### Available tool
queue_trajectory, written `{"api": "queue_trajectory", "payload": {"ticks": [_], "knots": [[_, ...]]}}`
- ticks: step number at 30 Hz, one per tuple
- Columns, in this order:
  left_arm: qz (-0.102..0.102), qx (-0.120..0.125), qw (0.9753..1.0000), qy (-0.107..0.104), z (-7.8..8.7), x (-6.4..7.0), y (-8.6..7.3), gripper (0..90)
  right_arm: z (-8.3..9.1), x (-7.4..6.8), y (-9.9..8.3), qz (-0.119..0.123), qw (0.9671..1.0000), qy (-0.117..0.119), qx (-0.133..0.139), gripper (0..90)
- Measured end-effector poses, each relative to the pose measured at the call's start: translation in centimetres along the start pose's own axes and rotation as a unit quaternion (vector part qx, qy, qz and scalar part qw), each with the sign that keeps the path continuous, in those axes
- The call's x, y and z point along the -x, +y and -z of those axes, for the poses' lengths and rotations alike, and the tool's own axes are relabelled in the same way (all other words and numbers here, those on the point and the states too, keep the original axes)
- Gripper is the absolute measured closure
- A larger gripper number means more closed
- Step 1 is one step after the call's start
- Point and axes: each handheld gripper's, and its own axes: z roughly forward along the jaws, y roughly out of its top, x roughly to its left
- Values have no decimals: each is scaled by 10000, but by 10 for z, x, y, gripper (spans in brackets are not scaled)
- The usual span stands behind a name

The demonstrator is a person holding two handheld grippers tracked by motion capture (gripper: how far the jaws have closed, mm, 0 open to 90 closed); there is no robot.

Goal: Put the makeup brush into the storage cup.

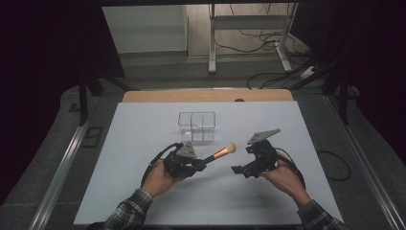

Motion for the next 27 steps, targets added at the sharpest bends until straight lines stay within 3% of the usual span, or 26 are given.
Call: {"api": "queue_trajectory", "payload": {"ticks": [5, 16, 27], "knots": [[233, 330, 9992, 1, 6, 2, -3, 771, 6, -1, 0, -340, 9987, 274, 278, 22], [145, 528, 9985, 40, 13, 11, -5, 771, 16, -8, 1, -734, 9942, 551, 565, 26], [45, 689, 9976, 65, 17, 18, -3, 771, 18, -18, 7, -711, 9925, 730, 670, 12]]}}
